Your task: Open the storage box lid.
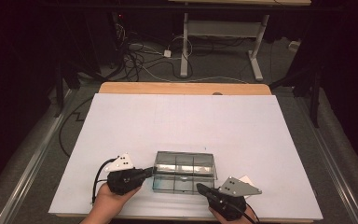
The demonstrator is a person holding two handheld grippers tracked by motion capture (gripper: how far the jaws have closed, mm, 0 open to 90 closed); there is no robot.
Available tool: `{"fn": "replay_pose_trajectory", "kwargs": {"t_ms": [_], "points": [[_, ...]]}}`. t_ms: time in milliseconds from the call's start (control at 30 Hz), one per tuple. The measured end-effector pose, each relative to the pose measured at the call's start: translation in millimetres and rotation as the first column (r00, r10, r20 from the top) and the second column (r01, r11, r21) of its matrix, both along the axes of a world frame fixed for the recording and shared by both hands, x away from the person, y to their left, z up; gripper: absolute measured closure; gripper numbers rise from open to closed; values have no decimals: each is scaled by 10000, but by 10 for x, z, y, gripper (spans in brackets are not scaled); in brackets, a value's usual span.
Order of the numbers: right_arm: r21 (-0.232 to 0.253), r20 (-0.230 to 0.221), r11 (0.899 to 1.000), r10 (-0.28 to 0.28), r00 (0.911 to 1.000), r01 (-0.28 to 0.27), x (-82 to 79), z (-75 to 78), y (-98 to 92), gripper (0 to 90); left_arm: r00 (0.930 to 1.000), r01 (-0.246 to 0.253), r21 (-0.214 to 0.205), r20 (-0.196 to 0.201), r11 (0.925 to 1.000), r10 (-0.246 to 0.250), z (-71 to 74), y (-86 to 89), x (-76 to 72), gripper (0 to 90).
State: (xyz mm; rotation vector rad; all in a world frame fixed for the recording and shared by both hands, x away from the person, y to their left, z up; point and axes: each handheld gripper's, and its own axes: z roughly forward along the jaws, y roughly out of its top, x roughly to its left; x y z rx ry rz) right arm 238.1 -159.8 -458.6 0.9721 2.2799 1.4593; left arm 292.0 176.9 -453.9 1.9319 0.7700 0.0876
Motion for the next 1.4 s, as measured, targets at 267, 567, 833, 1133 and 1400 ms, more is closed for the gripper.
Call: {"fn": "replay_pose_trajectory", "kwargs": {"t_ms": [267,567,833,1133,1400], "points": [[-155,181,9959,-892,9958,895,-29,20,-225,900,9997,-145,-118,181,9998,148,27,28,83,877],[-220,273,9858,-1660,9857,1666,-19,0,-465,900,9999,-87,-104,138,9999,88,40,-4,117,876],[-429,461,9772,-2059,9775,2079,31,11,-595,900,9998,150,-105,150,9998,-148,11,-53,138,876],[-522,665,9790,-1936,9788,1971,195,30,-606,900,9995,123,-199,296,9997,-117,38,-80,213,876],[-298,679,9724,-2290,9711,2314,460,28,-591,900,9988,141,16,472,9999,-141,-28,-151,329,877]]}}
